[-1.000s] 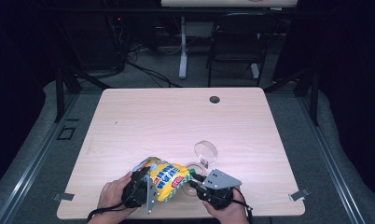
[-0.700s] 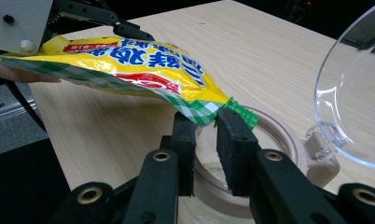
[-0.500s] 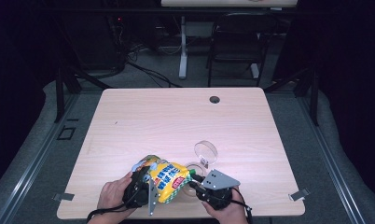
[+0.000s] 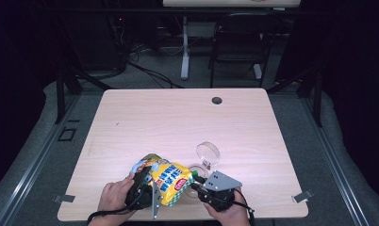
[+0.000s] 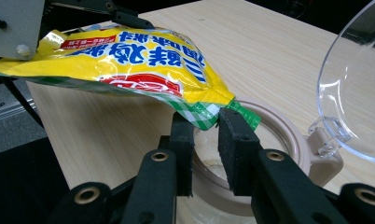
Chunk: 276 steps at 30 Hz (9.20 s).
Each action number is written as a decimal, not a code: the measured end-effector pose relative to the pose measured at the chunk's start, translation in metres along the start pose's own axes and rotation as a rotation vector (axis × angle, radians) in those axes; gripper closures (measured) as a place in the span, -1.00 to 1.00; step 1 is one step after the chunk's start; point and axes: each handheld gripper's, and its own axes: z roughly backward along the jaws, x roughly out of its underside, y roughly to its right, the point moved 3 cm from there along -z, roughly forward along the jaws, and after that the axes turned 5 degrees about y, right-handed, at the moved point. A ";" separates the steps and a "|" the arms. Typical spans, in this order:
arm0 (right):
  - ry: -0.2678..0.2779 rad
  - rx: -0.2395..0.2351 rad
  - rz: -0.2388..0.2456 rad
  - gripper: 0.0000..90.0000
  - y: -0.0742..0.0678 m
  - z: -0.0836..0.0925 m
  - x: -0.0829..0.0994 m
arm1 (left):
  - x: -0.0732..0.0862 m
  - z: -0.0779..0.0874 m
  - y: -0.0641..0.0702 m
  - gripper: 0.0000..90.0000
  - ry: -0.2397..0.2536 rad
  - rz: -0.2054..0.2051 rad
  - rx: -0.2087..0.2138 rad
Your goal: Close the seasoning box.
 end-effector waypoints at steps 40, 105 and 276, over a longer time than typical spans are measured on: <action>-0.003 0.011 -0.017 0.66 0.003 -0.001 0.003 | -0.014 0.000 -0.009 0.42 -0.059 -0.193 -0.066; -0.016 0.037 -0.015 0.85 0.008 -0.009 0.002 | -0.026 0.013 -0.024 0.47 -0.080 -0.351 -0.114; -0.015 0.035 -0.082 0.97 0.016 -0.005 0.005 | -0.080 0.039 -0.052 0.67 -0.086 -0.664 -0.027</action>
